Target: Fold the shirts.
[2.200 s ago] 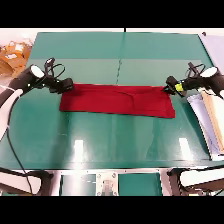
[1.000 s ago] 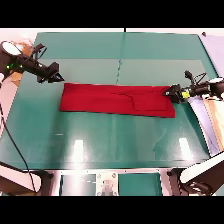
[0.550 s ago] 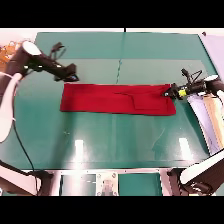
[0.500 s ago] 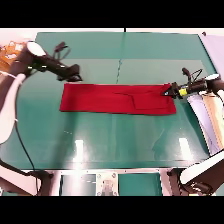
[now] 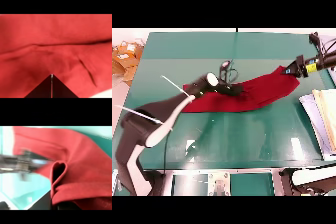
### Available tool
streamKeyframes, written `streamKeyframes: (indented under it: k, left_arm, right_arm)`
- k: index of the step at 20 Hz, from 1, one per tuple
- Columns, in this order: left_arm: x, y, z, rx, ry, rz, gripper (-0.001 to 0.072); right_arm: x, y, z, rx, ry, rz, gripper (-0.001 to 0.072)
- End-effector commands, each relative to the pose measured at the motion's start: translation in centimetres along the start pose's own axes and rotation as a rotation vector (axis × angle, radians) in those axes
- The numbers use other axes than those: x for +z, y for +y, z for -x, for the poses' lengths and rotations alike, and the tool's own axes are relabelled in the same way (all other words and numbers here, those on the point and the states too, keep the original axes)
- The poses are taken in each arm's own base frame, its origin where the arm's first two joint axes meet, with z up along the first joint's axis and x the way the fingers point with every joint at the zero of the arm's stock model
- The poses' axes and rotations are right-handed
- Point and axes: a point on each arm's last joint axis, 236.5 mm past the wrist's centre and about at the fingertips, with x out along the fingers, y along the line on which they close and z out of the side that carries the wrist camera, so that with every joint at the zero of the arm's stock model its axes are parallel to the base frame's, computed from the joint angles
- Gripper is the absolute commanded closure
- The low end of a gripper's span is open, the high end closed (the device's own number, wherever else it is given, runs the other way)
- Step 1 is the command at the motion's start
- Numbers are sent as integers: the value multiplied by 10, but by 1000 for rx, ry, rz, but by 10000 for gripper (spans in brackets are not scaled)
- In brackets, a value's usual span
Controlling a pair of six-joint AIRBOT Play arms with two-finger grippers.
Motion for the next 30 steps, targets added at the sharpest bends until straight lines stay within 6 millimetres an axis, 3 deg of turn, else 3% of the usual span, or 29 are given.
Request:
streamKeyframes:
  k: [1,4,6,8,10,11,13,15,17,20,22,24,25,27,28,29,30]
  left_arm:
    - [-27,-17,-39,-39,1,57,689]
    - [-29,-15,-40,-43,17,76,689]
    - [-26,-17,-34,-64,42,89,688]
    - [-27,-22,-16,-98,133,71,689]
    - [-24,-20,22,-131,257,18,690]
    - [-19,-7,47,-94,308,-25,690]
    - [-1,44,104,114,369,-77,690]
    - [23,98,177,368,394,-122,690]
    - [39,132,248,539,394,-105,688]
    - [58,163,318,643,308,-54,688]
    - [66,174,346,664,267,-43,689]
    - [67,187,361,677,251,-12,688]
    - [67,193,365,680,252,-7,688]
    - [65,203,368,686,253,9,689]
    - [62,205,367,684,265,2,688]
    - [61,206,367,681,278,-13,688]
    - [61,206,367,680,281,-29,688]
  right_arm:
    - [-3,68,8,24,-5,50,697]
    - [-4,87,-2,31,6,91,697]
    - [-2,84,-14,16,19,93,697]
    - [-3,76,-23,2,43,84,697]
    - [-3,75,-30,5,55,81,697]
    - [-3,78,-32,7,52,86,697]
    - [-6,92,-40,32,67,89,697]
    - [-11,113,-55,56,85,99,697]
    - [-13,139,-78,72,78,111,697]
    - [-13,192,-131,119,28,137,697]
    - [-29,223,-190,125,38,138,697]
    - [-49,243,-265,133,37,149,696]
    - [-58,250,-306,141,17,150,630]
    - [-71,254,-383,152,-69,100,264]
    - [-73,250,-407,156,-109,60,228]
    - [-72,244,-415,156,-110,8,229]
    - [-65,234,-409,145,-101,-17,235]
